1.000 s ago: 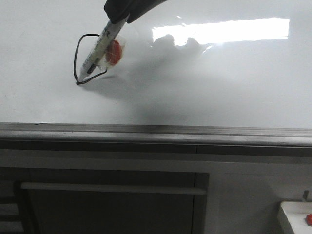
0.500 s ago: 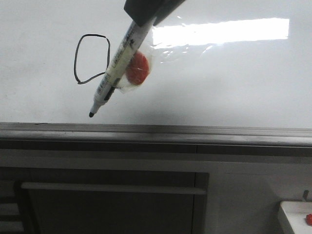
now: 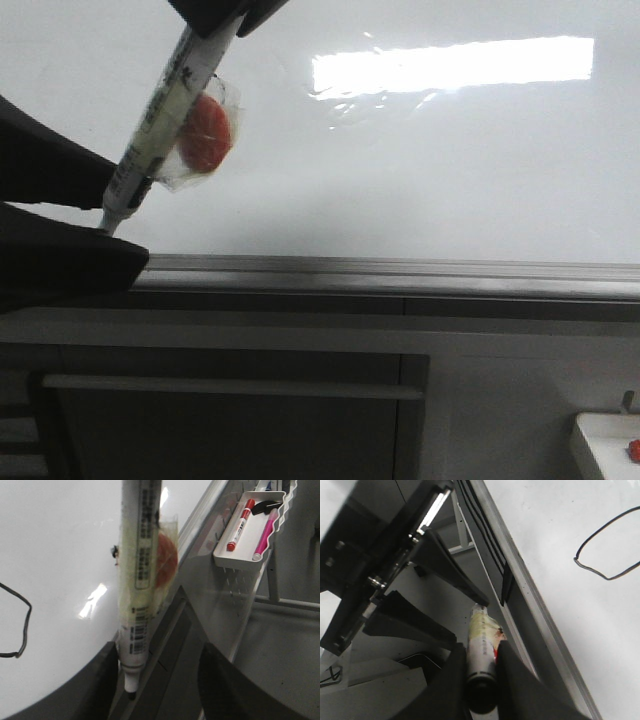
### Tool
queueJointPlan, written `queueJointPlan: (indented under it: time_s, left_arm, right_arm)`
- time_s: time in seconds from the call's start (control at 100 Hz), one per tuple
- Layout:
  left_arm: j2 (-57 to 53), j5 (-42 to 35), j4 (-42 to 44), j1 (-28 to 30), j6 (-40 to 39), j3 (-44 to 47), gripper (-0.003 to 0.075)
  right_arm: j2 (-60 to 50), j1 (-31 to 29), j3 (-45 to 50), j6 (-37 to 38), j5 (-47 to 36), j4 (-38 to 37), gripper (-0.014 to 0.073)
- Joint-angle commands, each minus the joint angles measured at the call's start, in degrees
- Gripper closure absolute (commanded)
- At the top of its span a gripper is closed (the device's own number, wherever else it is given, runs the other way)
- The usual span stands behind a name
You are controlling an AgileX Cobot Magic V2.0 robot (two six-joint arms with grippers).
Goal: Write number 0 on whiteboard
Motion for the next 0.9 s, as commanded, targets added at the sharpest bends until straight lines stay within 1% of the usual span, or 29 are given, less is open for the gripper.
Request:
queueJointPlan:
  time_s: [0.0, 0.12, 0.25, 0.36, 0.43, 0.47, 0.48, 0.5, 0.55, 0.83, 0.88, 0.89]
  left_arm:
    - [0.8, -5.0, -2.5, -0.4, -0.6, -1.9, 0.0424]
    - [1.1, -6.9, -5.7, -0.4, -0.6, -1.9, 0.0428]
    - [1.1, -7.5, -6.0, -0.4, -0.6, -1.9, 0.0428]
    - [1.1, -8.5, -8.8, -0.4, -0.6, -1.9, 0.0433]
    - [1.1, -8.8, -10.0, -0.4, -0.6, -1.9, 0.0499]
    - [1.1, -8.8, -10.0, -0.4, -0.6, -1.9, 0.0571]
    - [1.1, -8.8, -10.0, -0.4, -0.6, -1.9, 0.0599]
    - [1.1, -8.8, -10.0, -0.4, -0.6, -1.9, 0.0628]
    - [1.1, -8.8, -10.0, -0.4, -0.6, -1.9, 0.0744]
    - [1.1, -8.8, -9.9, -0.4, -0.6, -1.9, 0.0741]
    - [1.1, -8.8, -10.2, -0.4, -0.6, -1.9, 0.0741]
    - [1.1, -8.8, -10.3, -0.4, -0.6, -1.9, 0.0741]
  right_arm:
    - [-2.0, 0.8, -1.4, -0.6, -3.3, 1.0, 0.0643]
    - [-2.0, 1.3, -1.4, -0.6, -3.0, 1.0, 0.0643]
    - [-2.0, 1.3, -1.4, -0.6, -2.4, 1.0, 0.0643]
    - [-2.0, 1.3, -1.4, -0.6, -2.0, 1.0, 0.0643]
    - [-2.0, 1.3, -1.4, -0.6, -2.0, 1.0, 0.0643]
    - [-2.0, 1.3, -1.4, -0.6, -2.0, 1.0, 0.0643]
    - [-2.0, 1.3, -1.4, -0.6, -2.0, 1.0, 0.0643]
    - [-2.0, 1.3, -1.4, -0.6, -2.0, 1.0, 0.0643]
    - [-2.0, 1.3, -1.4, -0.6, -2.0, 1.0, 0.0643]
    - [-2.0, 1.3, -1.4, -0.6, -3.4, 2.1, 0.0641]
    - [-2.0, 1.3, -1.4, -0.6, -3.7, 2.1, 0.0609]
    - [-2.0, 1.3, -1.4, -0.6, -3.9, 2.1, 0.0592]
